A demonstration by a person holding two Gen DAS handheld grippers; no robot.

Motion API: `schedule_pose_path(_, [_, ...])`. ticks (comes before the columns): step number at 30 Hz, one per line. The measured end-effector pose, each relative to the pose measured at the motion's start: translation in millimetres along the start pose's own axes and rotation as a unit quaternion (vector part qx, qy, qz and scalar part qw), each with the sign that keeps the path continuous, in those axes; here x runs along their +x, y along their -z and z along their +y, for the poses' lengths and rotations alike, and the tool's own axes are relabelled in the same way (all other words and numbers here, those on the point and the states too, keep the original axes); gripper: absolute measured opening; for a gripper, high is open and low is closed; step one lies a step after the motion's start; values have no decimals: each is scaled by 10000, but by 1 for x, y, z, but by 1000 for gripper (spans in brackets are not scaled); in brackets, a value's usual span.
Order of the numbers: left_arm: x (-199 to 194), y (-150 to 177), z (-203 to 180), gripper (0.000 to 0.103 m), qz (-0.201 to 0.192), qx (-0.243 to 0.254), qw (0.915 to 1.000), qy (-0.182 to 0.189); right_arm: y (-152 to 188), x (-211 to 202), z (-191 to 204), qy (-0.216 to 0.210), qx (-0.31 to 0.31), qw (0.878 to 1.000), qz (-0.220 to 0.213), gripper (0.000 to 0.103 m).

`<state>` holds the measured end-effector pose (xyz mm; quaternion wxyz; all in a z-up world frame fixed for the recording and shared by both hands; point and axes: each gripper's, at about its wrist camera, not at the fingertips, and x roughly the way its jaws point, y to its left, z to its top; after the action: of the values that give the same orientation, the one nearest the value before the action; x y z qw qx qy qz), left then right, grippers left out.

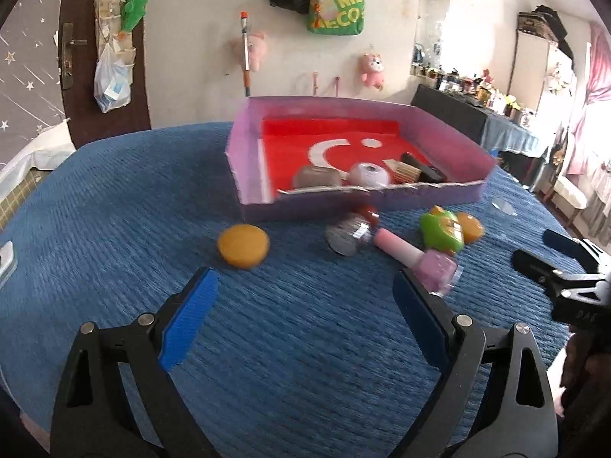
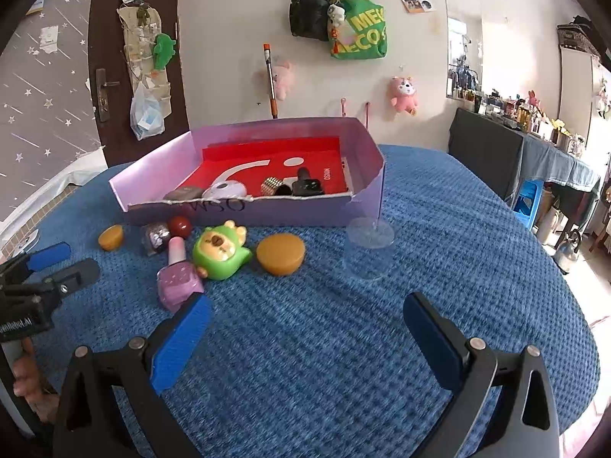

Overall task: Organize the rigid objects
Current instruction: 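Withdraw both tools from the box toward the remaining items, then grasp the orange round puff with the left tool while the right tool grasps the clear cup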

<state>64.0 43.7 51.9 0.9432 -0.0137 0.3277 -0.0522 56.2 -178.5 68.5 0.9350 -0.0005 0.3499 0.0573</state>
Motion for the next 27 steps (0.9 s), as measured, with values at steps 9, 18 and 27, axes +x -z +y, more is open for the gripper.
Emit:
schedule_pose_path(9, [28, -20, 25, 94, 435, 255, 9986, -150, -22, 25, -39, -185, 365, 9983, 407, 103])
schedule_pose_path(18, [59, -28, 41, 82, 930, 241, 9954, 7, -37, 53, -61, -185, 426, 9944, 947, 95])
schedule_pose_path(27, [74, -30, 45, 41, 1133, 241, 9931, 155, -45, 71, -56, -267, 276, 9931, 1110, 70])
